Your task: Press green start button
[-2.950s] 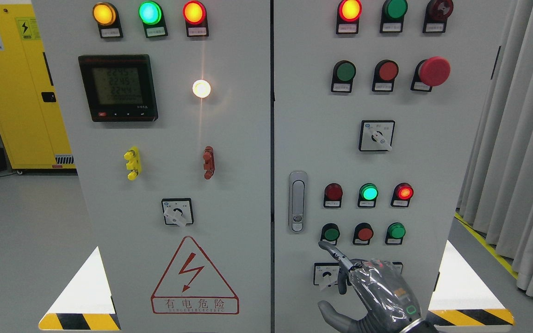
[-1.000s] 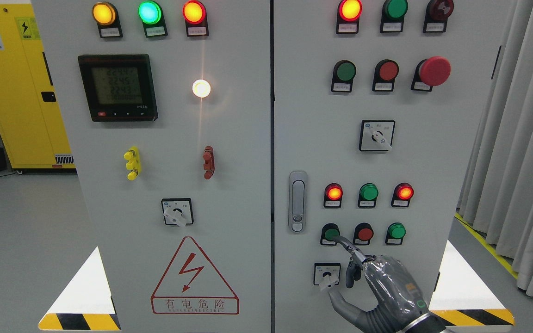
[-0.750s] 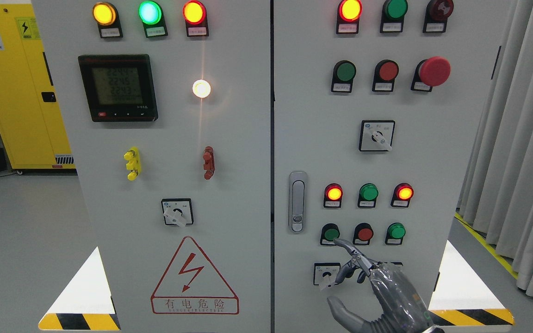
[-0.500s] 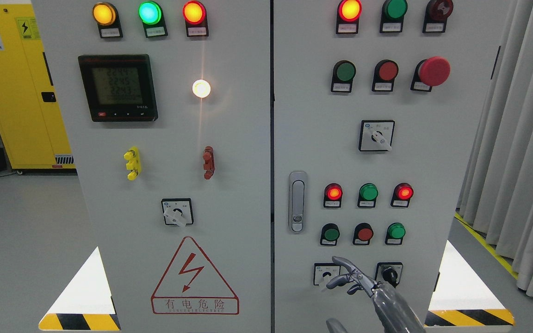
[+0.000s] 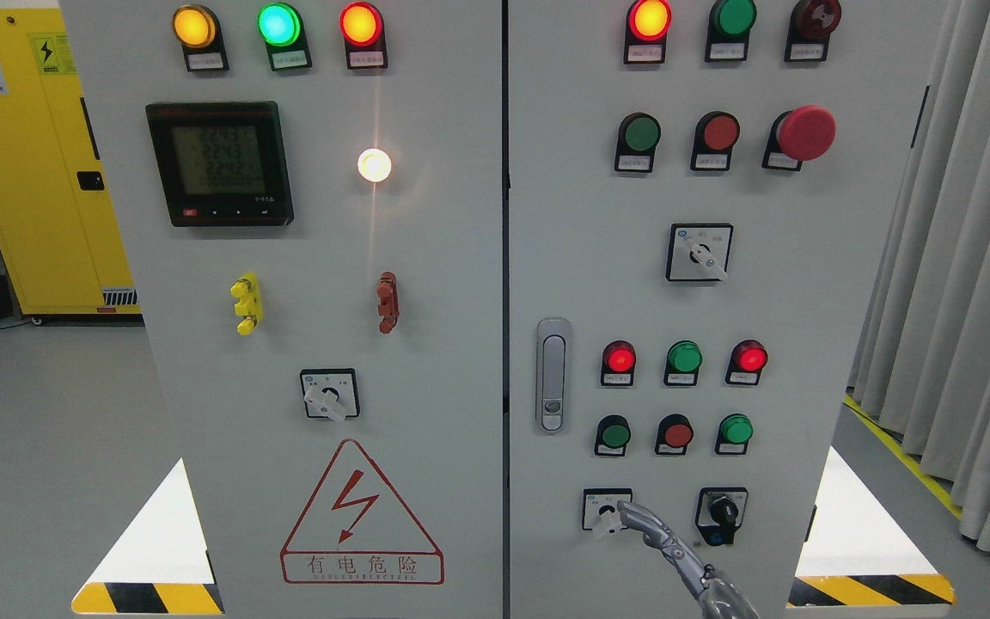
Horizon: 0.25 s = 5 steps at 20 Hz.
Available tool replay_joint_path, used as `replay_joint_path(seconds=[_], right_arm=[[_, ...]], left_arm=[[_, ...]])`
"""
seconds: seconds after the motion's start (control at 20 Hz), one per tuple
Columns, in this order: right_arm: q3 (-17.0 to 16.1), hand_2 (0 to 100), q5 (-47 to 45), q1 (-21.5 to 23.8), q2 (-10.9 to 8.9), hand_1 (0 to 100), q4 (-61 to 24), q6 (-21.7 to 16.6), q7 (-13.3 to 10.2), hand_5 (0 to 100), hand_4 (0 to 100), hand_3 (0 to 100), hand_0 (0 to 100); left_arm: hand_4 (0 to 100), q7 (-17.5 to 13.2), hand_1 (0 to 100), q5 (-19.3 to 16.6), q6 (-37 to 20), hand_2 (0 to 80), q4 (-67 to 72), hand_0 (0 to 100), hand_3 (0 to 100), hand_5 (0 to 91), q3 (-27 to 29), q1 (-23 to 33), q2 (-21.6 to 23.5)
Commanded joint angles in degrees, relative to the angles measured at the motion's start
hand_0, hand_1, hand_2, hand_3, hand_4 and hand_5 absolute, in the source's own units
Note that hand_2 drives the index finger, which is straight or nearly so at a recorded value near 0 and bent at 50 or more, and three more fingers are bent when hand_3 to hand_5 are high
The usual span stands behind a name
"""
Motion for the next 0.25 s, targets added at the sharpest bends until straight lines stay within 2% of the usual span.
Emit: replay_joint_path(seconds=[0.0, 0.2], right_arm=[[-0.70, 0, -2.07, -0.71, 0.00, 55, -1.11, 0.24, 0.06, 0, 2, 0, 53], [-0.70, 0, -2.07, -0.88, -0.09, 55, -1.11, 0.42, 0.06, 0, 2, 0, 52]], left_arm=[[0, -0.02, 56, 0.00, -0.02, 0.0, -1.58, 12, 0, 0.0, 0.00, -1.58, 0.00], [0, -0.02, 56, 0.00, -0.02, 0.0, -1.58, 12, 0, 0.0, 0.00, -1.58, 0.00]])
